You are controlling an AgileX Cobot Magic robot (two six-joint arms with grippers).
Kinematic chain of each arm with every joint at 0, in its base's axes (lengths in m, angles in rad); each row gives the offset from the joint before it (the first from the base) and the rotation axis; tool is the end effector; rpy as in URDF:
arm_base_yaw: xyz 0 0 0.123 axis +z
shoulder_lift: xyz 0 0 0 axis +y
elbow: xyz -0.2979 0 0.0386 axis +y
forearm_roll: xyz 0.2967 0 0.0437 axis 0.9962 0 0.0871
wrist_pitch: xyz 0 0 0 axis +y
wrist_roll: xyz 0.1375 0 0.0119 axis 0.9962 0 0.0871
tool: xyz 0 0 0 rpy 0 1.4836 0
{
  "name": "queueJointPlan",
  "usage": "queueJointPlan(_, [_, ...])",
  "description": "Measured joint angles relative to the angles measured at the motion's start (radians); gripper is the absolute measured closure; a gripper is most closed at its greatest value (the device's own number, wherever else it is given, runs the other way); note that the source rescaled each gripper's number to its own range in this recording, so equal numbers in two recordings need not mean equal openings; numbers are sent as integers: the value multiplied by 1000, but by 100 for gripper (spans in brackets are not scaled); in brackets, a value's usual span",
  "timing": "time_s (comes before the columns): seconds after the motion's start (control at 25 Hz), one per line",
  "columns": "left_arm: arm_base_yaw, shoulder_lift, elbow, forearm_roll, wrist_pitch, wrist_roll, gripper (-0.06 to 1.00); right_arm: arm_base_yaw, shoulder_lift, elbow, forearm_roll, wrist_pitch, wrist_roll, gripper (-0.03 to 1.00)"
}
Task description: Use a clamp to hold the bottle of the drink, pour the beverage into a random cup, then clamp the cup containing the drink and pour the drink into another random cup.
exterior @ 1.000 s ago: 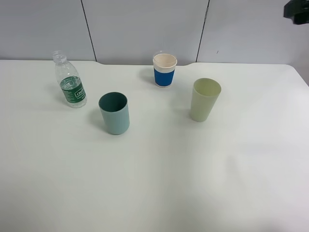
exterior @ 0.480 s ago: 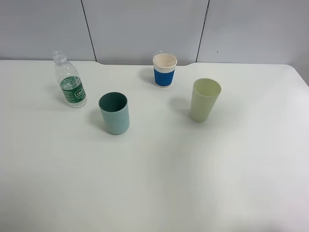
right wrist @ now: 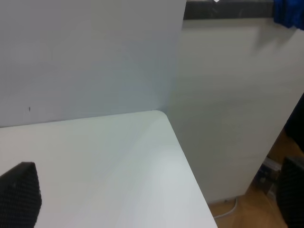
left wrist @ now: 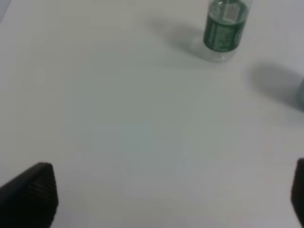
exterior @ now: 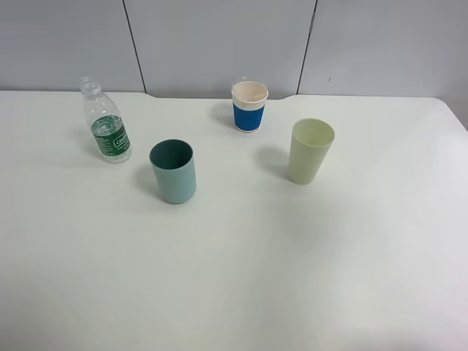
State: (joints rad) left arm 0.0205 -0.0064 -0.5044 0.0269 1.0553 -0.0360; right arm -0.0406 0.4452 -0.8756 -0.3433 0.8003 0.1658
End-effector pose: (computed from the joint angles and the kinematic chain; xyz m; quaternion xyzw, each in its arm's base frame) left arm 0.0630 0.0045 0.2819 -0.0245 0.8485 0.0093 0.5285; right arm 0.1273 -0.0386 0.4160 0.0597 0.7859 -0.1321 0.6011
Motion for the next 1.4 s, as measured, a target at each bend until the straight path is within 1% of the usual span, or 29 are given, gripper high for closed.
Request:
queueJointPlan(0.24, [0,0,0,0,-1,1,-6,0,-225,90,9,88,-5,-3])
queueJointPlan(0.36, [0,0,0,0,-1,1,-6,0,-307,117,45,148,-8,-3])
queueJointPlan(0.48, [0,0,0,0,-1,1,-6,0,-374,148,99,196,-42,-3])
queueJointPlan(0.64, [0,0,0,0,-1,1,-6,0,-445,214,194,209,-140,-3])
queueJointPlan(0.8, [0,0,0,0,-1,1,-6,0,-448,277,311,241,-236,-3])
queueJointPlan(0.96, [0,0,0,0,-1,1,-6,0,-448,339,389,246,-303,-3])
queueJointPlan(1.08, [0,0,0,0,-1,1,-6,0,-448,369,405,260,-312,-3])
queueJointPlan(1.4, [0,0,0,0,-1,1,-6,0,-448,373,398,262,-287,-3])
